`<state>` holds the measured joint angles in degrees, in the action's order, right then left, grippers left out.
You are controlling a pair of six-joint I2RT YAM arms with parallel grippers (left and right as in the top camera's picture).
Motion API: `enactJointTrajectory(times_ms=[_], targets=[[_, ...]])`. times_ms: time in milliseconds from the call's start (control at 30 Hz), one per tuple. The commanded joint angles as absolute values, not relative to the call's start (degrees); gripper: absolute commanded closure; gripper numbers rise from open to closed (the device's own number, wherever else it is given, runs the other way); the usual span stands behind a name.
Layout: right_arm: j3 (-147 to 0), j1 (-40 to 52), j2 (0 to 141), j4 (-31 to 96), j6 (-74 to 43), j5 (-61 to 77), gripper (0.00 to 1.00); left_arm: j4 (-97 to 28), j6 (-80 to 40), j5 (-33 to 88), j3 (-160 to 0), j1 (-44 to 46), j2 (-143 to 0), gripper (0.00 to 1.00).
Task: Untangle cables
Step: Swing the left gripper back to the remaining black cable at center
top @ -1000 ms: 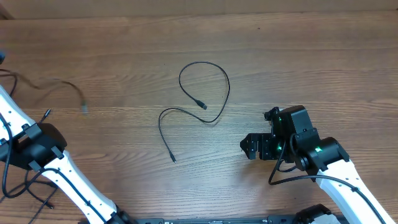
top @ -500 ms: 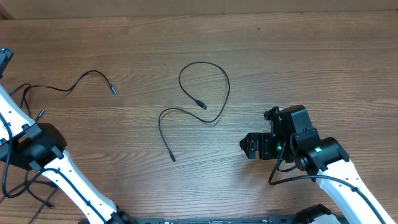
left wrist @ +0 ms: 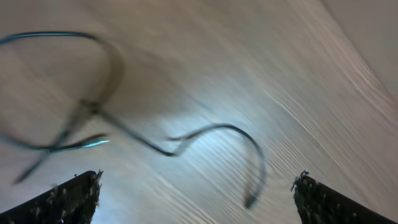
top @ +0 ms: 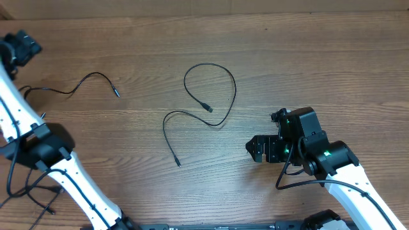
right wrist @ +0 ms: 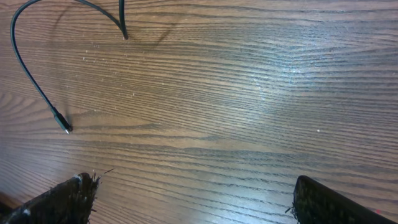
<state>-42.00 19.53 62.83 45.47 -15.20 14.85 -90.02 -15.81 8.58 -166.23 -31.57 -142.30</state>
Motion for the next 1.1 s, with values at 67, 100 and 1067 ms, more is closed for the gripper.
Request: enactJointTrajectory(times_ms=[67, 100, 1067], targets=[[-42.5, 19.4, 62.5, 45.1, -15.2, 15.3, 0.00, -90.4, -8.5, 13.5, -167.0, -23.7, -142.7, 0.00], [-42.4, 19.4, 62.5, 45.1, -15.2, 15.3, 0.00, -90.4, -7.7, 13.6, -167.0, -21.9, -142.7, 0.00], [-42.4, 19.4, 62.5, 48.9, -15.2, 3.7, 0.00, -96.8, 8.2, 10.1, -167.0, 18.0, -142.8, 0.00]])
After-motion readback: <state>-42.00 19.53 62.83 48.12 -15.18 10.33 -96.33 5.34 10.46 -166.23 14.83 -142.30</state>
